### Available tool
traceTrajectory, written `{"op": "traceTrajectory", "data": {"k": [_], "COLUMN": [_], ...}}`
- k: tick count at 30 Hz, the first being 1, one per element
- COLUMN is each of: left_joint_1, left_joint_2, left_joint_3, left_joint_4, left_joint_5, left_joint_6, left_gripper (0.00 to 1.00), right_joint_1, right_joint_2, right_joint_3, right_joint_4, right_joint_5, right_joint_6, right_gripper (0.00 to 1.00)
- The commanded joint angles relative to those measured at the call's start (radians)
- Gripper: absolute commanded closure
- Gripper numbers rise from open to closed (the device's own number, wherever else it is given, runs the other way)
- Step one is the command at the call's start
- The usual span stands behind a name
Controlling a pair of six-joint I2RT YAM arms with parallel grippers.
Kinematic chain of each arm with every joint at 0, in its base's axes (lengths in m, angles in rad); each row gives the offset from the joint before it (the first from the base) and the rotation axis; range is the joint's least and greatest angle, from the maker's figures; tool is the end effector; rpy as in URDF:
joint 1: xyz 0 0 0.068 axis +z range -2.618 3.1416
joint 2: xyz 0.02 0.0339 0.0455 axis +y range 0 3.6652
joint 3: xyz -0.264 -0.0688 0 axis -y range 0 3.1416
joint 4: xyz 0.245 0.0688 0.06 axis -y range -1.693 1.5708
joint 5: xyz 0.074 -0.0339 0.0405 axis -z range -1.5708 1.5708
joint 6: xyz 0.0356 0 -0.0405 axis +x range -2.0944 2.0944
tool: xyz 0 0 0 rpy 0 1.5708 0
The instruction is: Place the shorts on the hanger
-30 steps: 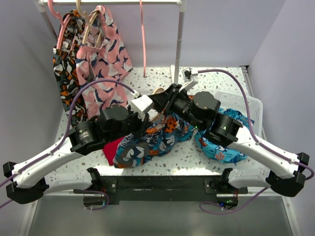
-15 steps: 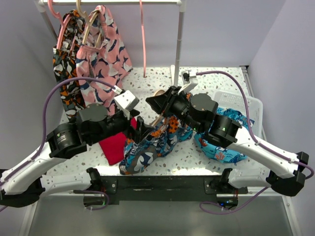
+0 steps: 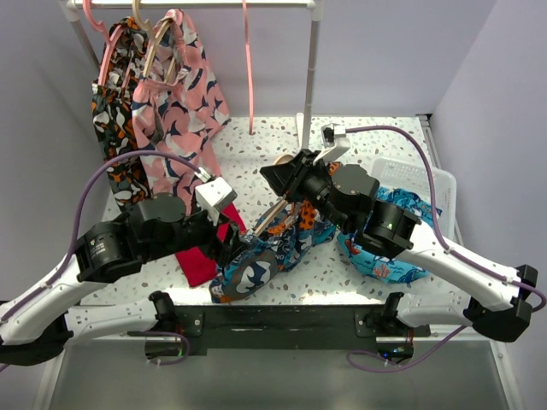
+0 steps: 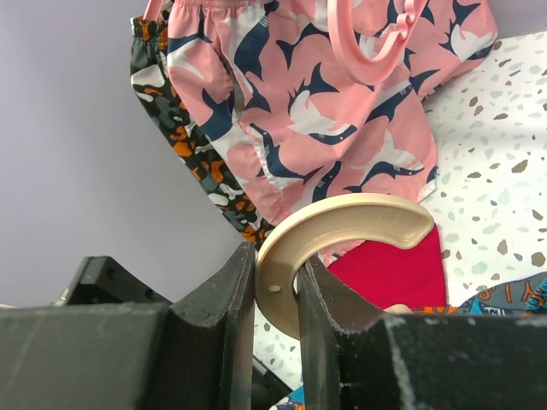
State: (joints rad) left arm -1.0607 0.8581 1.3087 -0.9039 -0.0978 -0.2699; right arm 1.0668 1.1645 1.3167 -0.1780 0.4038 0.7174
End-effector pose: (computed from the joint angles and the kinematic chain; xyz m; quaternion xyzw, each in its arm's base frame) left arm 0.0715 -0.1206 0.4260 0.3023 0.7915 -0.2942 0.4422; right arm 0.1356 0.2169 0.4497 0.0159 0.7153 0.4421 0.5410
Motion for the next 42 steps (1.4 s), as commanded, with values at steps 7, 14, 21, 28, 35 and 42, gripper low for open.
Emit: {"op": "traceTrajectory", "data": {"k": [7,14,21,28,35,42], "left_joint_1": [-0.002,-0.001,-0.001,-0.001,-0.001,-0.001], "left_joint_2": [-0.008,0.001,-0.025,-0.053,-0.106,-0.149], "left_joint_3": [-0.103,-0.170,-0.250,-0.351,-0.390,-0.393], "left_joint_4": [0.072,0.123,0.246,0.373,0.379,0.355], "left_joint_5": [0.089,0.081,0.015,-0.040,-0.129,-0.114], "left_joint_6": [-0.037,-0.061,-0.091,-0.089,-0.113,-0.141], "left_gripper": [0.18,0.24,0.50,0.86,1.00,1.00], "right_joint_1": [0.005,0.005,0.005,0.004,0.004,0.005], "right_joint_2": [-0.032,-0.029,-0.025,-0.025,-0.029,-0.012], "right_joint_3": [0.003,0.006,-0.001,-0.014,-0.034,-0.033], "right_joint_4": [0.025,0.018,0.023,0.022,0.021,0.015], "right_joint_5": [0.046,0.052,0.061,0.075,0.084,0.073], "right_joint_6": [-0.019,-0.018,-0.013,-0.013,-0.018,-0.044], "right_gripper": [1.00,1.00,1.00,1.00,1.00,0.68]}}
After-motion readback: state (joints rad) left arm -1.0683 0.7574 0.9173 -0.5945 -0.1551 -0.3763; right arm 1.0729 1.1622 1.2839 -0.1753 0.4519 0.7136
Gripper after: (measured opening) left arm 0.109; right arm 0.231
